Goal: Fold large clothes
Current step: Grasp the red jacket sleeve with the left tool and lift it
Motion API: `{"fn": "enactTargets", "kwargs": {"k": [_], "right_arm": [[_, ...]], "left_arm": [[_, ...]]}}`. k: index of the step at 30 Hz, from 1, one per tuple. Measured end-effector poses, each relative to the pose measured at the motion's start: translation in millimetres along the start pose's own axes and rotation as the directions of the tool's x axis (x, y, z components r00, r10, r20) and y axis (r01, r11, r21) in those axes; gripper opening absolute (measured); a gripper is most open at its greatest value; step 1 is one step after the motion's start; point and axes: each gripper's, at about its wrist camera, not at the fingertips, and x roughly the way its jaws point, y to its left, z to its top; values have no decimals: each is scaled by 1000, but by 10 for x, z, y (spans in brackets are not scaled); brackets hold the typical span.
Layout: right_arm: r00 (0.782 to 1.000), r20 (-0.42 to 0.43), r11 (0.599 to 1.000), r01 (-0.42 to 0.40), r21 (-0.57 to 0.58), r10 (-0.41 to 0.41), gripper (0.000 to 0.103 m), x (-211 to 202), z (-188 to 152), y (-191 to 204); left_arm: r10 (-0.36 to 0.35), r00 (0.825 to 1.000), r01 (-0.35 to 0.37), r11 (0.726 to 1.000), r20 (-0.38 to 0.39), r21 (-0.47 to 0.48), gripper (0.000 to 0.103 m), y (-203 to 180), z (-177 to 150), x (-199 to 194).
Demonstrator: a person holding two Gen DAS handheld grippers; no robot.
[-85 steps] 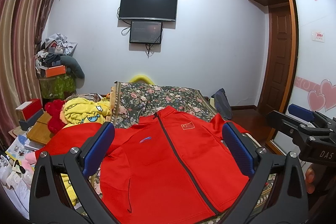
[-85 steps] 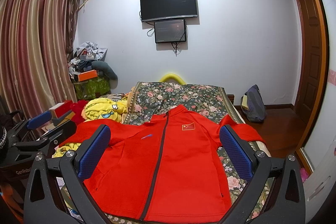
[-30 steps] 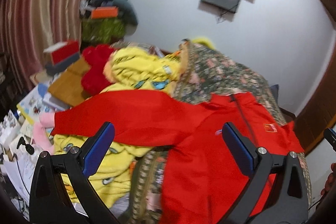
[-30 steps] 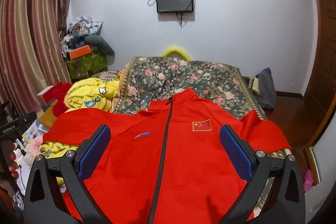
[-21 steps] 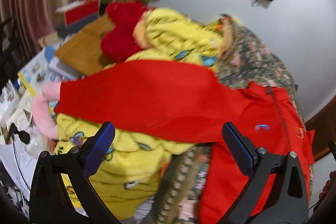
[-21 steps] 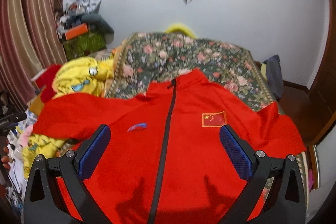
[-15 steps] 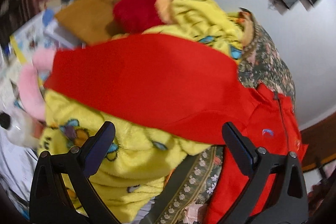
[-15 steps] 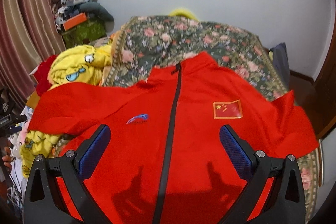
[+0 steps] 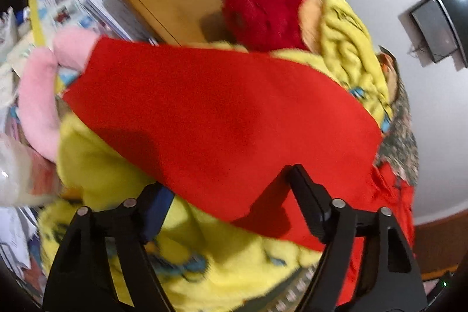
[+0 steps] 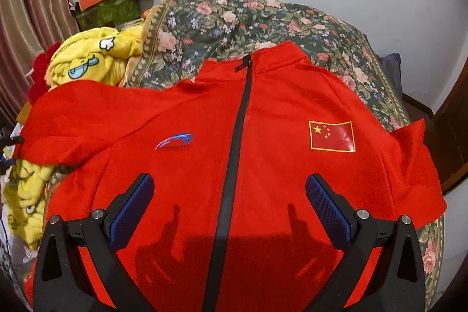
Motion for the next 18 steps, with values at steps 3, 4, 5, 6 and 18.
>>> {"fn": "enactTargets", "kwargs": {"k": [3, 4, 5, 6, 18], "right_arm": [[1000, -6, 1000, -9, 3, 9, 103, -5, 3, -13], [1000, -5, 1000, -7, 3, 7, 103, -14, 5, -5], [1000, -1, 1000, -4, 0, 4, 103, -35, 8, -4], [1000, 4, 1000, -2, -3, 2, 103, -62, 12, -1], [997, 82, 999, -1, -36, 4, 103, -477, 32, -25]], "left_arm": [[54, 998, -54, 999, 42, 7, 67, 26, 105, 7], [68, 996, -69, 998, 54, 12, 58, 25, 134, 8], [89, 994, -91, 996, 63, 25, 54, 5, 163, 7], [112, 991, -115, 992, 75, 42, 44, -30, 185, -8], [71, 945, -186, 919, 319, 348, 2, -1148, 57, -808]]}}
